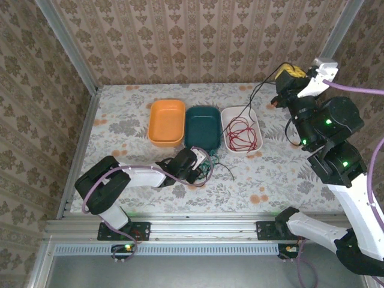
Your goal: Untangle the cables
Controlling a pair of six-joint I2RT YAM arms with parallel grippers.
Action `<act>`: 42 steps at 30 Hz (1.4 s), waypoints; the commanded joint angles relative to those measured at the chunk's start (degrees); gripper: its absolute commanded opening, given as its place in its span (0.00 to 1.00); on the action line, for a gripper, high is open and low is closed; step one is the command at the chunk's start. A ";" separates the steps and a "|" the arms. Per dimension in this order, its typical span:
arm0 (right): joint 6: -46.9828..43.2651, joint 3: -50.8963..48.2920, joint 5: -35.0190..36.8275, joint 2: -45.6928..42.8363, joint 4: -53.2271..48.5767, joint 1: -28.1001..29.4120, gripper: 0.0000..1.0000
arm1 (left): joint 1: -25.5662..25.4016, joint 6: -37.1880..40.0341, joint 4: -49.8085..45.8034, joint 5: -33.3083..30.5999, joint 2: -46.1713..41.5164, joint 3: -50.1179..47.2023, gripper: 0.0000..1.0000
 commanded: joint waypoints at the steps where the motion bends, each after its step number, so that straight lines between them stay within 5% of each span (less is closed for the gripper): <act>1: -5.85 5.43 1.55 0.77 10.35 -0.29 0.00 | -0.06 -1.89 -6.34 -3.29 3.37 -3.38 0.00; 8: -9.73 12.61 -0.33 3.67 12.46 -0.45 0.00 | -0.24 -2.21 -6.17 -4.06 3.31 -3.64 0.00; 25: -7.99 34.85 -4.80 17.02 -5.36 -0.56 0.00 | -0.78 -1.97 -4.61 -5.51 1.05 -3.56 0.02; 31: -5.45 35.17 -5.39 20.55 -12.01 -0.56 0.00 | -0.91 0.14 -7.87 -6.06 -6.79 3.46 0.31; 33: -3.29 34.14 -6.65 21.53 -13.20 -0.56 0.00 | -0.81 0.13 -7.90 -8.29 -10.22 5.67 0.33; 36: 0.18 31.81 -9.80 23.17 -12.90 -0.48 0.00 | 0.09 -0.77 -7.30 -11.57 -16.29 7.72 0.66; 42: 3.13 33.74 -13.61 29.54 -13.19 -0.47 0.00 | 8.26 -12.36 -11.16 -21.72 -28.01 7.01 0.89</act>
